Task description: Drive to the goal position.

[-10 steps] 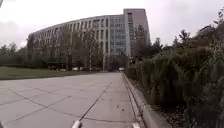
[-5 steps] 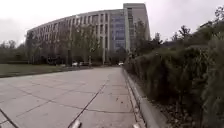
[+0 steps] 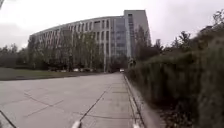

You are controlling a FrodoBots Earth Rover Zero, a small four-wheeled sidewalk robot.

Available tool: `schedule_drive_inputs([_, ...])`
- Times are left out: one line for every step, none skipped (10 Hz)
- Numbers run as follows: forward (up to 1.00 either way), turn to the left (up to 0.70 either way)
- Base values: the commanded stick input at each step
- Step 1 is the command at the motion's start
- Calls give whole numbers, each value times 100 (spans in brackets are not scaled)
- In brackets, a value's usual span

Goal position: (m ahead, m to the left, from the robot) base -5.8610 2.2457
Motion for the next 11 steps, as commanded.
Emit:
schedule_drive_inputs([70, 35])
schedule_drive_inputs([70, 35])
schedule_drive_inputs([70, 35])
schedule_drive_inputs([70, 35])
schedule_drive_inputs([70, 35])
schedule_drive_inputs([70, 35])
schedule_drive_inputs([70, 35])
schedule_drive_inputs([70, 35])
schedule_drive_inputs([70, 35])
schedule_drive_inputs([70, 35])
schedule_drive_inputs([70, 35])
